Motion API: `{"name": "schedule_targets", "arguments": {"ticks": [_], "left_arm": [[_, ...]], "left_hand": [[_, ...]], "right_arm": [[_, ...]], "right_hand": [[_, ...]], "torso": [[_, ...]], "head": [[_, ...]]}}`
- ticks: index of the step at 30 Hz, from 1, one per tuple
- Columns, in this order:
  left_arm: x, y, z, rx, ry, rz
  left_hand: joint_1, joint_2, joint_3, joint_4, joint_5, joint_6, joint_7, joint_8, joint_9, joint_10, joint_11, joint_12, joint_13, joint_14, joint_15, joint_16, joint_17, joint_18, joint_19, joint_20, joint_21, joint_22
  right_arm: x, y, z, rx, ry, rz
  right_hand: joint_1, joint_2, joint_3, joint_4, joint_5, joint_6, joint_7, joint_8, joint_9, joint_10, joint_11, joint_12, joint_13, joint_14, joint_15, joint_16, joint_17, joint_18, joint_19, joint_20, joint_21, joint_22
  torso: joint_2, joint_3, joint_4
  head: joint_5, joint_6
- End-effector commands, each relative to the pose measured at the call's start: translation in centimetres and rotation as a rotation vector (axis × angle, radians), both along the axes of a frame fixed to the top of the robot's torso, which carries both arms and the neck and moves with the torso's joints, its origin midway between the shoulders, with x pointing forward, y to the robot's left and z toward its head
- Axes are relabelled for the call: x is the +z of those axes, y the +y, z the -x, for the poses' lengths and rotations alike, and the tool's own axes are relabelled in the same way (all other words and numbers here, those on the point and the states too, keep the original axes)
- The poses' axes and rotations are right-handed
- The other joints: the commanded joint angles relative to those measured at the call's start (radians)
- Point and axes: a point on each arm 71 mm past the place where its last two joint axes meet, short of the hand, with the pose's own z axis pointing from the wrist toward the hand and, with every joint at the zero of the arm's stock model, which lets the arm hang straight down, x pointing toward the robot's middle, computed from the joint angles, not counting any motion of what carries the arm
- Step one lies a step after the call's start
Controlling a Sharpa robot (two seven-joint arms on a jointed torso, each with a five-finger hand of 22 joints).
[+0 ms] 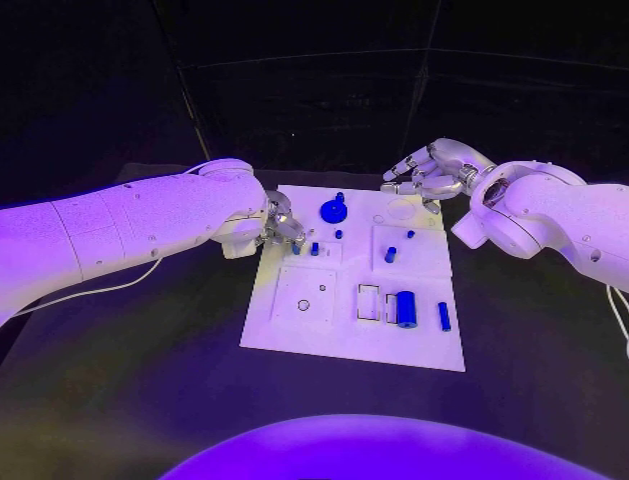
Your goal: Assemble the parts on the task board
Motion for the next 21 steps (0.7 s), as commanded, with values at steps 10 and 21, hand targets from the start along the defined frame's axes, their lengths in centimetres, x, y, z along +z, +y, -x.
{"name": "schedule_targets", "arguments": {"ticks": [10, 21], "left_arm": [[0.2, 0.0, 0.6, -0.009, -0.094, 0.014], [0.7, 0.3, 1.2, -0.001, -0.158, 0.048]], "left_hand": [[0.064, 0.044, -0.01, -0.005, 0.006, 0.013, -0.016, 0.004, -0.003, 0.025, -0.024, 0.0, 0.005, 0.104, -0.007, 0.003, 0.263, -0.009, 0.006, -0.006, 0.009, 0.084], [0.071, 0.042, -0.008, -0.01, 0.008, 0.015, -0.017, 0.005, -0.004, 0.028, -0.025, 0.002, 0.008, 0.104, -0.008, 0.003, 0.263, -0.01, 0.008, -0.007, 0.012, 0.087]], "right_arm": [[0.1, 0.1, 0.0, 0.009, -0.001, -0.004], [0.0, 0.0, 0.0, 0.009, 0.0, -0.004]], "right_hand": [[-0.005, 0.006, -0.008, 0.0, 0.003, -0.005, -0.002, 0.005, -0.001, -0.001, -0.002, 0.004, 0.001, 0.075, -0.007, -0.005, 0.136, 0.005, -0.002, -0.002, -0.007, -0.001], [-0.005, 0.006, -0.008, 0.0, 0.003, -0.005, -0.002, 0.005, -0.001, -0.001, -0.002, 0.004, 0.001, 0.075, -0.007, -0.005, 0.136, 0.005, -0.002, -0.002, -0.007, -0.001]], "torso": [[-0.001, -0.001, 0.0018], [0.0, 0.0001, 0.0008]], "head": [[-0.002, -0.002], [-0.001, -0.004]]}}
